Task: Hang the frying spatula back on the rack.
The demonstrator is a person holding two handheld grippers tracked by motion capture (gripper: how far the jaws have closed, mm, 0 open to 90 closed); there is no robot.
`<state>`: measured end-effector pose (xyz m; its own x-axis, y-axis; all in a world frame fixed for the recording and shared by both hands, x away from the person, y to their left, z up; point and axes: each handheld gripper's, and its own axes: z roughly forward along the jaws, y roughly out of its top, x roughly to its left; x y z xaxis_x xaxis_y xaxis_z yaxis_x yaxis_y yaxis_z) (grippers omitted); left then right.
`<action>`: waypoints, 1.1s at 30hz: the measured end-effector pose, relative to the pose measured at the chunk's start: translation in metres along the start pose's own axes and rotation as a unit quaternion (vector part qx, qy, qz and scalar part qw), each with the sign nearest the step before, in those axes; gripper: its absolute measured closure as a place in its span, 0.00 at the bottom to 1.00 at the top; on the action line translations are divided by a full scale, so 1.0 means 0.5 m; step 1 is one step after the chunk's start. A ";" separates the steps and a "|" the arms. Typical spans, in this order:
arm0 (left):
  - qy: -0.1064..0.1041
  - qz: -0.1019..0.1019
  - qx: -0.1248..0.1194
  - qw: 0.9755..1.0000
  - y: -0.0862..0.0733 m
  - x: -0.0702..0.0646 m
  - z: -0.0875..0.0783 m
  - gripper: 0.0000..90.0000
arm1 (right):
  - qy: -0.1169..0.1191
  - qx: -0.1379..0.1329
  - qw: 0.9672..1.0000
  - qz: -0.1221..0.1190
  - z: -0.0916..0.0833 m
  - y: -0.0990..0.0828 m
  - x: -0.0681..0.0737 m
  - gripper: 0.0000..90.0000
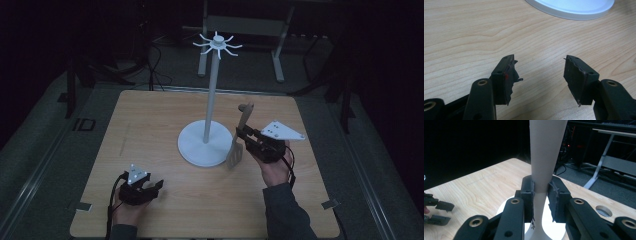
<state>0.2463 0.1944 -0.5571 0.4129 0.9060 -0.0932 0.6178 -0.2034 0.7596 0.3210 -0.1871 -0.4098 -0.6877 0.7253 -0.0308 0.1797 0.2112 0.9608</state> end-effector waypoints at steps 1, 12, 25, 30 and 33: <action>0.000 0.000 0.000 1.000 0.000 0.000 0.000 0.47 | -0.001 -0.001 1.000 -0.002 0.000 0.004 -0.002 0.84; 0.000 -0.001 0.000 1.000 0.000 0.000 -0.001 0.47 | -0.006 -0.008 1.000 0.000 -0.005 0.046 -0.022 0.84; 0.000 -0.001 -0.001 1.000 0.000 0.001 -0.001 0.47 | -0.009 -0.012 1.000 0.001 -0.004 0.074 -0.036 0.84; 0.000 -0.001 -0.001 1.000 0.000 0.001 -0.001 0.47 | -0.009 -0.013 1.000 0.001 -0.001 0.084 -0.040 0.84; 0.000 -0.001 -0.001 1.000 0.000 0.001 -0.001 0.47 | -0.010 -0.013 1.000 0.002 0.001 0.092 -0.043 0.84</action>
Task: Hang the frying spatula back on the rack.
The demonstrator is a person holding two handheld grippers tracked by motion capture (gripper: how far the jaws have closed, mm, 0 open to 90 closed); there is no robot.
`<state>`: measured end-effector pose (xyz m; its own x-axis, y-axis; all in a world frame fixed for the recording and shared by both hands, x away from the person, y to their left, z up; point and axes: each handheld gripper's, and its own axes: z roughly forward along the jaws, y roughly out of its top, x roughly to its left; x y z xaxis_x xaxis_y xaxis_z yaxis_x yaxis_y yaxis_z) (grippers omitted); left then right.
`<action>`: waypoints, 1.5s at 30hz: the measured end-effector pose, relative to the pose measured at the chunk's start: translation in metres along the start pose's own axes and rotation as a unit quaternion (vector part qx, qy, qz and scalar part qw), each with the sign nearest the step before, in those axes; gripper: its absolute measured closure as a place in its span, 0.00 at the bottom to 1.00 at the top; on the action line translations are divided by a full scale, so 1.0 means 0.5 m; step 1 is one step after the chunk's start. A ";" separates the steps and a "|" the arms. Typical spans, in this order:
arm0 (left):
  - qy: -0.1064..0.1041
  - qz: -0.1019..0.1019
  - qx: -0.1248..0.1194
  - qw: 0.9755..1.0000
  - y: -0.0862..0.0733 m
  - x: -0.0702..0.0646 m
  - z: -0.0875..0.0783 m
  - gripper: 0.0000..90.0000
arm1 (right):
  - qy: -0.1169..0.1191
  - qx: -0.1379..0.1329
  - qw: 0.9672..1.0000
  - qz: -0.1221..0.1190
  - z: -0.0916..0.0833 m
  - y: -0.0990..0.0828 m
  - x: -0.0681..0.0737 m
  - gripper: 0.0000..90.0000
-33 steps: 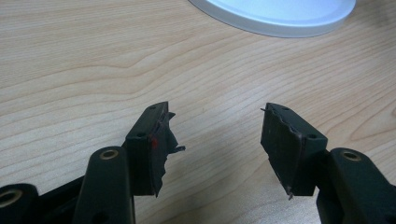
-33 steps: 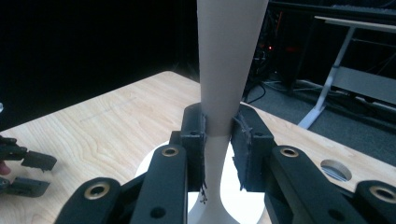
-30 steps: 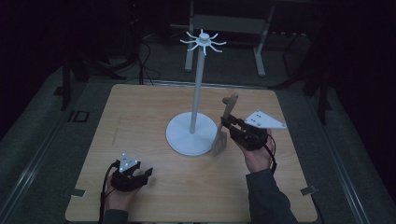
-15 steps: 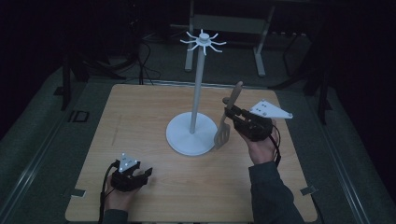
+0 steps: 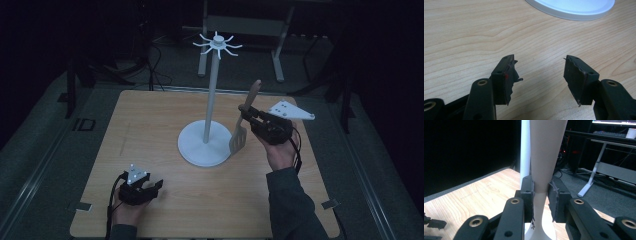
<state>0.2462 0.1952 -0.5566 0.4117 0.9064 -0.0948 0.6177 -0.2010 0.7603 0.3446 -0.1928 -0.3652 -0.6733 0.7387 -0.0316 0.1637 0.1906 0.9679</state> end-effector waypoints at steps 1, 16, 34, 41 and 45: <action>0.000 0.000 0.000 1.000 0.000 0.000 0.000 0.47 | 0.000 0.000 1.000 0.000 0.000 0.000 0.000 0.84; 0.000 0.000 -0.001 1.000 0.000 0.000 0.000 0.47 | 0.002 0.001 1.000 -0.009 0.014 0.039 -0.004 0.84; 0.001 -0.002 -0.001 1.000 0.000 0.000 0.000 0.47 | 0.011 0.012 1.000 -0.013 0.030 0.084 -0.015 0.84; 0.001 -0.001 -0.001 1.000 0.000 0.001 -0.001 0.47 | 0.010 0.018 1.000 -0.015 0.039 0.094 -0.016 0.84; 0.001 -0.001 -0.001 1.000 0.000 0.001 -0.001 0.47 | 0.009 0.028 0.999 -0.022 0.046 0.097 -0.014 0.84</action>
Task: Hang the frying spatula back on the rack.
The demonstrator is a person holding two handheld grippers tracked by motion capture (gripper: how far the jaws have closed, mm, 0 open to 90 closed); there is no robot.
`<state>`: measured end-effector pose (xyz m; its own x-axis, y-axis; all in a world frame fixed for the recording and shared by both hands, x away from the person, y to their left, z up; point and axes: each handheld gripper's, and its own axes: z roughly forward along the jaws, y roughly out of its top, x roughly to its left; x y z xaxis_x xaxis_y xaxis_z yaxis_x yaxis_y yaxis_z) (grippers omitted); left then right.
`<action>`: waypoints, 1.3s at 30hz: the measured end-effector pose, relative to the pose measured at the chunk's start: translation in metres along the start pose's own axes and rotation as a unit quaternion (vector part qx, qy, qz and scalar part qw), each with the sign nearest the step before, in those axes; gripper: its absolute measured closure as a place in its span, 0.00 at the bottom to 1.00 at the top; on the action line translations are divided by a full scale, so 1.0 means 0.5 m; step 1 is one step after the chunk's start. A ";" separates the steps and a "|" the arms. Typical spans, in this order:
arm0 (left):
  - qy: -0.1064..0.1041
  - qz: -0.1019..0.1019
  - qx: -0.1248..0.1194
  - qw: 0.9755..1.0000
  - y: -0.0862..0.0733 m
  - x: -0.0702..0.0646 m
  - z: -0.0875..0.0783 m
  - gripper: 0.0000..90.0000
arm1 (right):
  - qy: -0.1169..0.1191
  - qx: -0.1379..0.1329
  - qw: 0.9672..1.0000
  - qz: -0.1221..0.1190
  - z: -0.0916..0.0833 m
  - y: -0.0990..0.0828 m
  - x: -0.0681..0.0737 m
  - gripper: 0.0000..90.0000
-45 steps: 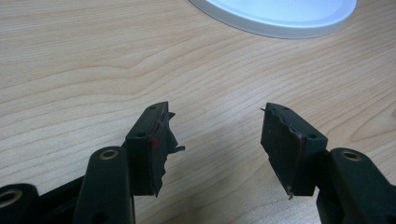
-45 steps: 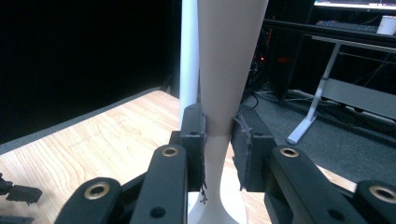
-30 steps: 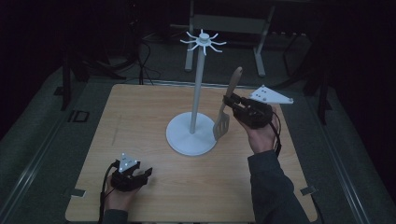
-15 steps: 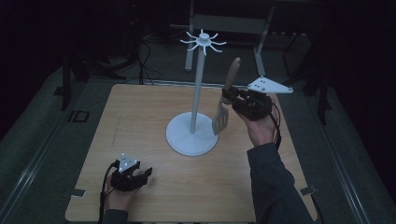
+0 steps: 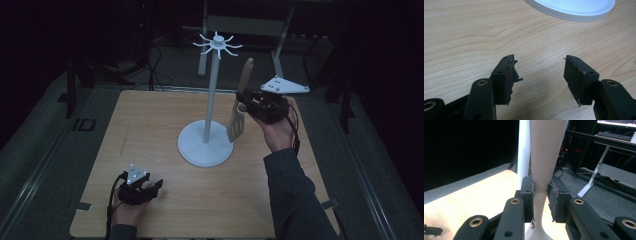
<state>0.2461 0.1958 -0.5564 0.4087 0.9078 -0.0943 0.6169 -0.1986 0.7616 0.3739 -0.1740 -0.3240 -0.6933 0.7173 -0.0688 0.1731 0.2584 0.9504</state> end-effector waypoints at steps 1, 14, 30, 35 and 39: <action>0.000 0.000 0.000 1.000 0.000 0.000 0.000 0.47 | 0.000 0.001 1.000 -0.001 0.002 0.001 0.000 0.84; 0.001 -0.001 -0.003 1.000 0.000 0.001 -0.001 0.47 | 0.003 0.018 1.000 -0.004 0.030 0.017 0.001 0.84; 0.001 -0.003 -0.001 1.000 0.000 0.003 -0.002 0.47 | 0.005 0.031 1.000 -0.001 0.052 0.034 0.001 0.84; 0.002 -0.004 -0.003 1.000 -0.001 0.003 -0.002 0.47 | 0.008 0.034 0.999 0.002 0.060 0.033 0.000 0.84; 0.002 -0.005 -0.004 1.000 -0.001 0.004 -0.003 0.47 | 0.009 0.032 0.999 0.005 0.064 0.033 0.001 0.84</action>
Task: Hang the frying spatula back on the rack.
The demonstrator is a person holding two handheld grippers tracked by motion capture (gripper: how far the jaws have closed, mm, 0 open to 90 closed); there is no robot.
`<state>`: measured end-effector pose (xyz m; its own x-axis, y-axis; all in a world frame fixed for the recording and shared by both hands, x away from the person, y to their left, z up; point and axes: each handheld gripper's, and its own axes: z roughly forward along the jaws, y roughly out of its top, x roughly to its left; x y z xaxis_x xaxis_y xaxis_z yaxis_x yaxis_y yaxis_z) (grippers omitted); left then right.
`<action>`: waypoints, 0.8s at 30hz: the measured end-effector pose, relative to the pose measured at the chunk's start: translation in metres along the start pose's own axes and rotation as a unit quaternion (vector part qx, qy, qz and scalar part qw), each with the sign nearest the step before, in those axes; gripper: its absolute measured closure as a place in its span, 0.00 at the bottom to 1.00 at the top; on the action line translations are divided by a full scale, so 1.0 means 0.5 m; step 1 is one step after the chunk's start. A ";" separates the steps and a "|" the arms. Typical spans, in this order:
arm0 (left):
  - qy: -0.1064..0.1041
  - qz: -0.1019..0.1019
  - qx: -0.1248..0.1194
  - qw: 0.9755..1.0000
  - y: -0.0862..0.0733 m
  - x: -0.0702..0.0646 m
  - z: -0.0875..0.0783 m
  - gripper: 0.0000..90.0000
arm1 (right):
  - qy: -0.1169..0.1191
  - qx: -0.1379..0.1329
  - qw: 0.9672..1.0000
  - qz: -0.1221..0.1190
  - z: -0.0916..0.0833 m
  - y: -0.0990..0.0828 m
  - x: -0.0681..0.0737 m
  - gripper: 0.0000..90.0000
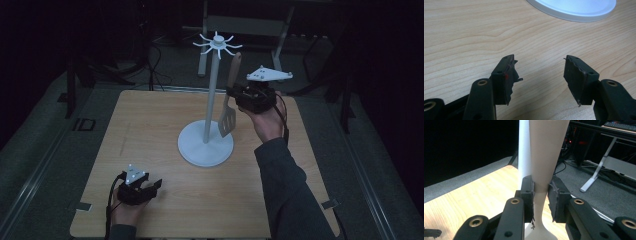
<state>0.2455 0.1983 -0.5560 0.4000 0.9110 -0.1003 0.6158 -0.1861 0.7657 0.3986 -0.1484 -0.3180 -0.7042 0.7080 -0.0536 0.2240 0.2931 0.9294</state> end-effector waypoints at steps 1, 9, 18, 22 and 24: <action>0.000 0.000 0.000 1.000 0.000 0.000 0.000 0.47 | 0.000 0.000 1.000 0.000 0.000 0.000 0.000 0.84; 0.000 0.001 0.001 1.000 0.000 -0.001 0.001 0.47 | 0.010 0.003 1.000 0.001 0.002 0.010 -0.002 0.83; 0.000 0.001 0.001 1.000 0.000 -0.001 0.001 0.47 | 0.011 0.013 1.000 0.003 0.017 0.014 0.002 0.83; 0.000 0.000 0.000 1.000 0.000 0.000 0.000 0.47 | 0.013 0.014 1.000 0.005 0.024 0.013 0.003 0.83; -0.001 0.000 0.000 1.000 0.000 0.000 0.000 0.47 | 0.013 0.015 1.000 0.006 0.027 0.013 0.004 0.83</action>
<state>0.2457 0.1984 -0.5560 0.4011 0.9105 -0.1003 0.6157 -0.1869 0.7655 0.4077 -0.1367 -0.3169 -0.7184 0.6949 -0.0319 0.2531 0.3039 0.9185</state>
